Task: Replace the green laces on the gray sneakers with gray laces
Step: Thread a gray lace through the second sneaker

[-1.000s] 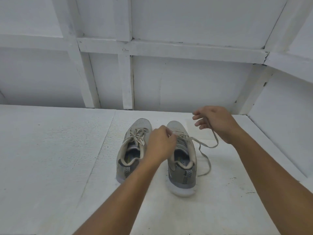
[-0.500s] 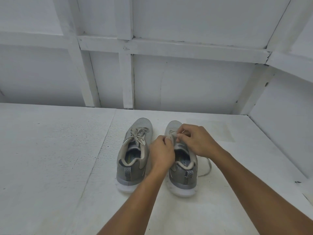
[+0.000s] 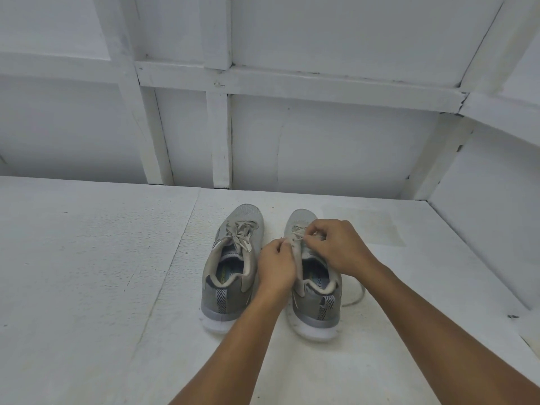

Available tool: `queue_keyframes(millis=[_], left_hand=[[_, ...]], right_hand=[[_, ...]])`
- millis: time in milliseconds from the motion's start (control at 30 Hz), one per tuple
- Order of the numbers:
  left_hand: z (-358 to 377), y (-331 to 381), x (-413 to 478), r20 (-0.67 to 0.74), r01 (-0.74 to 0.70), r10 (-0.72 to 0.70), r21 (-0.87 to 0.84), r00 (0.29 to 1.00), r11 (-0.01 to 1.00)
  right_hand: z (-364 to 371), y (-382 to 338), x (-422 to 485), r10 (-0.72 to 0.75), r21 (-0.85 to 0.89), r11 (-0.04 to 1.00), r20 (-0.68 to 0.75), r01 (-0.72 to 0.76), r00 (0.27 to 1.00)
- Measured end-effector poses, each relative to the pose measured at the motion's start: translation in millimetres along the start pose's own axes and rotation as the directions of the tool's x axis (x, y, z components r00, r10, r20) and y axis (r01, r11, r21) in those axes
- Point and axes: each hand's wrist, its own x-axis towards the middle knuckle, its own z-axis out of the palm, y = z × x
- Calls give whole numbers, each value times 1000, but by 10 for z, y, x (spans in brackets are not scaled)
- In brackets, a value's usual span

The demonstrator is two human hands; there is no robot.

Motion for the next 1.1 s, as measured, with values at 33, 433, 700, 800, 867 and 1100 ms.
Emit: queue_keyframes(millis=[33, 433, 700, 800, 867, 1100], left_hand=[[-1, 3, -3, -1, 1, -1, -4, 1000, 1000], [-12, -13, 12, 8, 4, -4, -23, 1000, 1000], [10, -23, 20, 3, 32, -32, -53, 999, 998], [10, -25, 20, 6, 55, -55, -80, 998, 995], [-1, -10, 18, 42, 96, -90, -160, 995, 982], [11, 20, 101, 85, 154, -139, -224, 987, 962]], right_hand=[[11, -4, 1, 1, -7, 1000, -7, -1, 1000], [44, -111, 26, -44, -179, 983, -10, 41, 999], [71, -147, 5, -74, -246, 967, -17, 68, 997], [80, -182, -7, -75, -268, 961, -26, 66, 997], [83, -192, -23, -76, -282, 957, -27, 65, 997], [30, -138, -33, -131, -357, 927, -11, 118, 991]])
